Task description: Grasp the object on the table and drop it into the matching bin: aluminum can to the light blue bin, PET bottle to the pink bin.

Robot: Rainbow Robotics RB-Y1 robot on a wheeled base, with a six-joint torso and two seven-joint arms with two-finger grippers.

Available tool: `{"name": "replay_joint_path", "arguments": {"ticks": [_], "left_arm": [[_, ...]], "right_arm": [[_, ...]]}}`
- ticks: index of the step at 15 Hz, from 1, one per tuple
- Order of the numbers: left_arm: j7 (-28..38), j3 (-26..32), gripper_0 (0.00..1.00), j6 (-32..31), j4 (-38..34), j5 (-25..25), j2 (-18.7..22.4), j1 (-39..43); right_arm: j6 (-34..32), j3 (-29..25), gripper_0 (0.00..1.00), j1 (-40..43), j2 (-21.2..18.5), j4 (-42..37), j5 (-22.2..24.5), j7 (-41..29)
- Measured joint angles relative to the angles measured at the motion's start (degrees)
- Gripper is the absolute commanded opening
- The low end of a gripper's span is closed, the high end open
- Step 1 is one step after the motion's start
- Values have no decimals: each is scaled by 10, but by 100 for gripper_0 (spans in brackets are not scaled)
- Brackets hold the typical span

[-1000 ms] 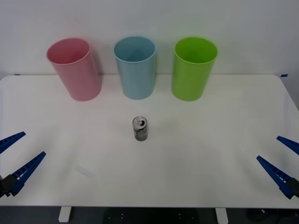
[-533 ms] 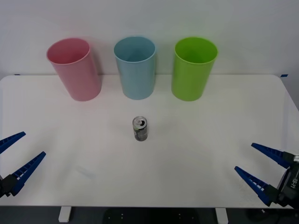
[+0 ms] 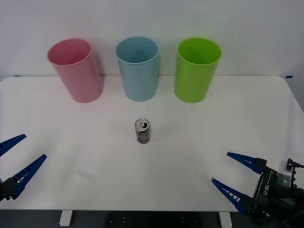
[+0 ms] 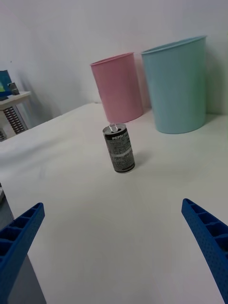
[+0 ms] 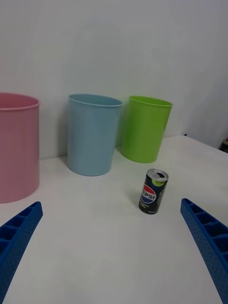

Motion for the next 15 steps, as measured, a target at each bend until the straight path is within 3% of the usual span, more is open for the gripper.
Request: {"name": "replay_joint_path", "arguments": {"ticks": [9,15], "left_arm": [[0,0,100,0,0,0,0,0],[0,0,100,0,0,0,0,0]], "right_arm": [[98,117,100,-43,18,10,3,88],[111,129,100,-102,97,94,58,120]]}}
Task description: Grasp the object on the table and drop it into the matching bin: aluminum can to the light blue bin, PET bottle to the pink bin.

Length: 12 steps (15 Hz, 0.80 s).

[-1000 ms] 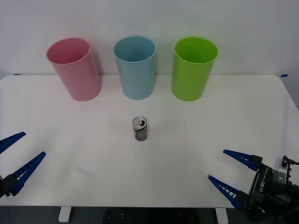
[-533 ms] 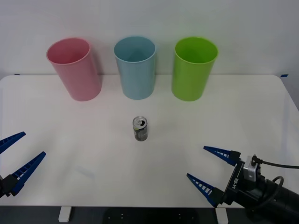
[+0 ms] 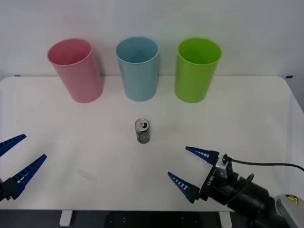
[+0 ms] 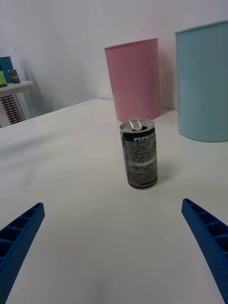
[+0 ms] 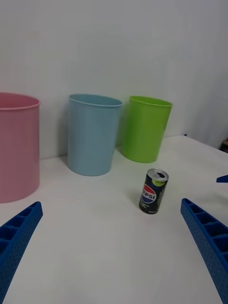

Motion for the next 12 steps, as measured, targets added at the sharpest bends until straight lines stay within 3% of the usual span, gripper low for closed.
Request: {"name": "replay_joint_path", "arguments": {"ticks": [12], "left_arm": [[0,0,100,0,0,0,0,0]], "right_arm": [[197,77,100,-22,80,4,42,36]]}}
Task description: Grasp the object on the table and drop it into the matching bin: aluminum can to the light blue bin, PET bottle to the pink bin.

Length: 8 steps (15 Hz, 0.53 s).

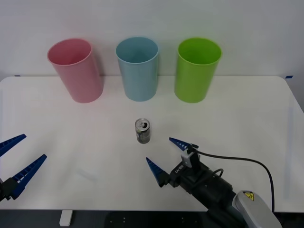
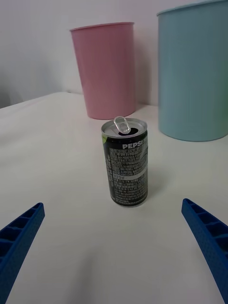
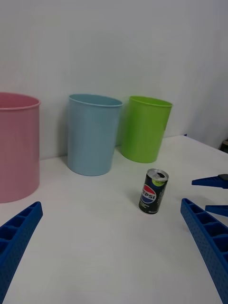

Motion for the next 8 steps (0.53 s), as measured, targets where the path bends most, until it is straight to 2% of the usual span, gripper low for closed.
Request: {"name": "replay_joint_path", "arguments": {"ticks": [8], "left_arm": [[0,0,100,0,0,0,0,0]], "right_arm": [[25,-11,100,-104,48,126,6,17]]}}
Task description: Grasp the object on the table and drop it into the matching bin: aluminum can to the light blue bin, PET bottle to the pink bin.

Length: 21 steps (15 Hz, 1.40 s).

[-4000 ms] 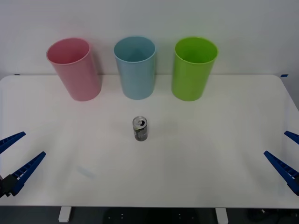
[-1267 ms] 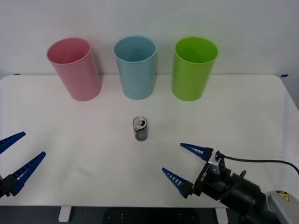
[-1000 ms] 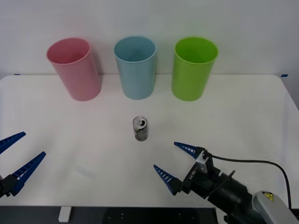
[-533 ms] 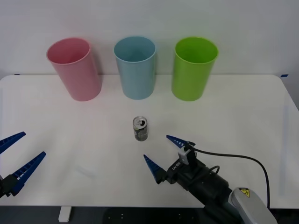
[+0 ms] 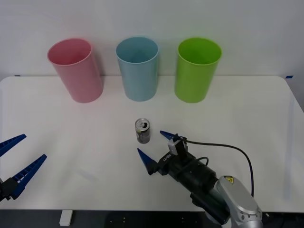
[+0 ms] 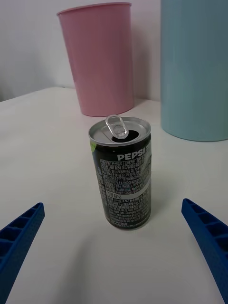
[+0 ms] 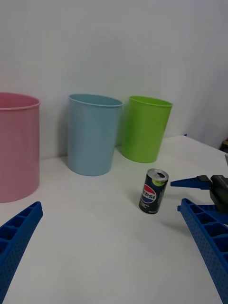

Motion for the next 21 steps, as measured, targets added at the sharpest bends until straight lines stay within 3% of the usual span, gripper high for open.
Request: {"name": "replay_joint_path", "arguments": {"ticks": [4,11,21], "left_arm": [[0,0,100,0,0,0,0,0],[0,0,100,0,0,0,0,0],[0,0,100,0,0,0,0,0]], "right_arm": [[19,-20,100,-47,29,56,11,7],[50,-24,100,-96,31,106,16,16],[61,-15,100,-103,31,109,14,17]]}}
